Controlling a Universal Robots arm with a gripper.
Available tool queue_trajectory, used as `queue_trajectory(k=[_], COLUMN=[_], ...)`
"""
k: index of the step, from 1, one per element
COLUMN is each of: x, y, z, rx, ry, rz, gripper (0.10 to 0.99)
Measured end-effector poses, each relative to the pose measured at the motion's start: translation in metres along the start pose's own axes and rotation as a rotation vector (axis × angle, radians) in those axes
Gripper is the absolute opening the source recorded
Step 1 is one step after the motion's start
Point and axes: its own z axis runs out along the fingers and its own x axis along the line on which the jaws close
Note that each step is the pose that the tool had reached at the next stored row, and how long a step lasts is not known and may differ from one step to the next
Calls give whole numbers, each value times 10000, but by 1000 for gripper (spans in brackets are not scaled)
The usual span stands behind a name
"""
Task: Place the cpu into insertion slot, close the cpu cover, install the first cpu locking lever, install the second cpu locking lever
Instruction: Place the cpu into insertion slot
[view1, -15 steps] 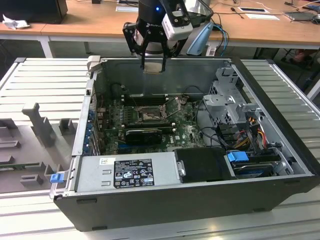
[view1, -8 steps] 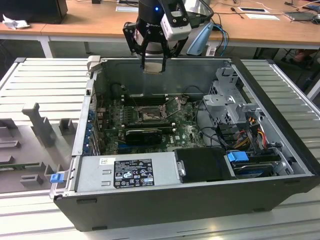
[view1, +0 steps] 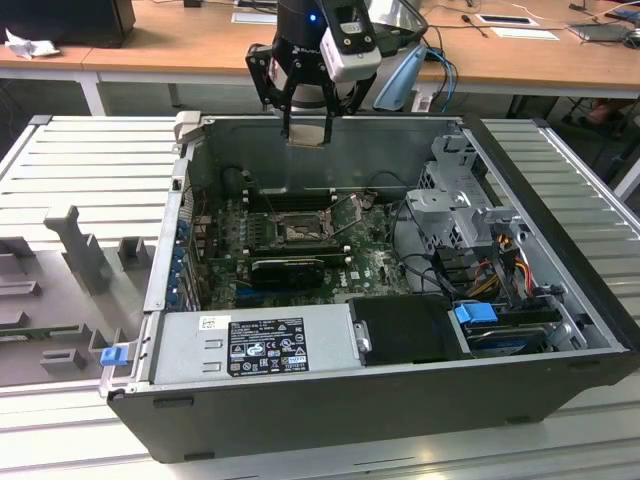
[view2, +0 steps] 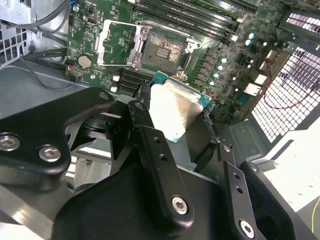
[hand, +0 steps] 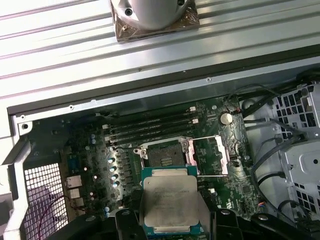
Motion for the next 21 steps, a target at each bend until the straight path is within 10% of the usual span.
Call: queue_trajectory(k=[21], x=[0], y=[0], z=[1], rx=[-25], ry=[-105], rz=[1186], gripper=[525])
